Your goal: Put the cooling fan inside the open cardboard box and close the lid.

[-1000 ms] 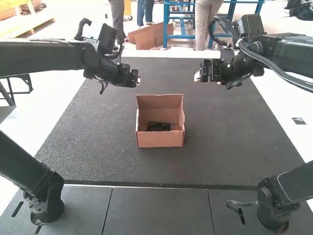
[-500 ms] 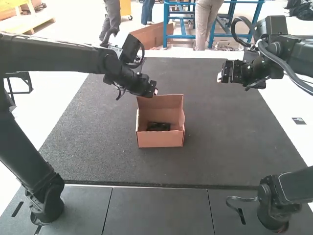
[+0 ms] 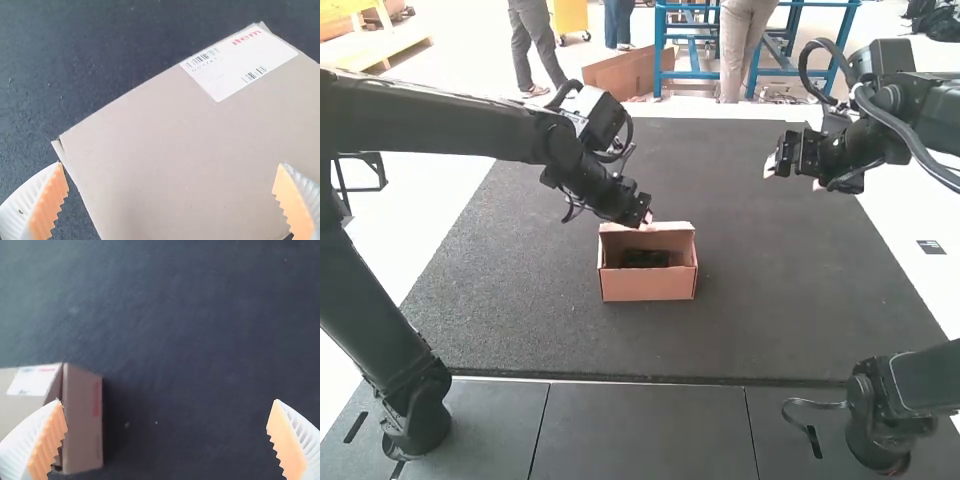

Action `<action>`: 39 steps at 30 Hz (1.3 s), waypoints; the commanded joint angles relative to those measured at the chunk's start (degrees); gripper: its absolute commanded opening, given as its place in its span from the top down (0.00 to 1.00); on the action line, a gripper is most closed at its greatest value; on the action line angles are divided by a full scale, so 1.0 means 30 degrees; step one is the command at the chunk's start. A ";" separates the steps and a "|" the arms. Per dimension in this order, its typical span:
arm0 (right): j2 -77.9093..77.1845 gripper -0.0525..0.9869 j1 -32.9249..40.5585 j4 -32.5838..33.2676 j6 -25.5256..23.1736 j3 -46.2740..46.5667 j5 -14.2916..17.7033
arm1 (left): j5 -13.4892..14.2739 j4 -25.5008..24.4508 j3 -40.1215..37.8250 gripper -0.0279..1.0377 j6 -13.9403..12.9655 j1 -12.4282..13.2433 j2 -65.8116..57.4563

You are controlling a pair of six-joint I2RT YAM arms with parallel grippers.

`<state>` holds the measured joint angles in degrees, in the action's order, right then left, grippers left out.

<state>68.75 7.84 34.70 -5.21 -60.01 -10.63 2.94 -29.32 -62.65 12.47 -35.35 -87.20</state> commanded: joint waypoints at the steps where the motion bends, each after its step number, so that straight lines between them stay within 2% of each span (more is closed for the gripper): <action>1: -0.0593 0.07 -0.0503 0.0094 -0.0342 -0.0271 -0.0733 | -0.0277 0.0106 0.0640 0.06 -0.0201 -0.0198 0.0238; 7: -0.0710 0.07 -0.0649 0.0182 -0.0342 -0.0007 -0.0821 | -0.0247 0.1073 0.1900 0.06 -0.0260 -0.0198 0.0179; 17: -0.0710 0.07 -0.0649 0.0329 -0.0342 0.0081 -0.1026 | -0.0101 0.3621 0.4742 0.06 -0.0406 -0.0491 -0.0260; 20: -0.0710 0.07 -0.0649 0.0299 -0.0342 0.0052 -0.1026 | -0.0101 0.3739 0.4918 0.06 -0.0436 -0.0520 -0.0231; 23: -0.0710 0.07 -0.0649 0.0270 -0.0342 -0.0154 -0.0997 | -0.0101 0.3153 0.4126 0.06 -0.0612 -0.0462 0.0179; 26: -0.0710 0.07 -0.0678 0.0182 -0.0342 -0.0564 -0.0997 | -0.0101 0.2127 0.1959 0.06 -0.0699 -0.0374 0.1351; 32: -0.0915 0.07 -0.0678 -0.0668 -0.1075 -0.0915 -0.0997 | -0.0101 0.2127 -0.1762 0.06 -0.1901 0.0271 0.3285; 39: -0.2263 0.07 -0.0678 -0.4300 -0.0401 0.0052 -0.0909 | 0.0397 0.2420 -0.1469 0.06 -0.1842 0.1531 0.4955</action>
<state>65.04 6.61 23.88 -7.16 -60.01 -12.73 3.38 -22.31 -68.23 7.73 -32.16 -73.71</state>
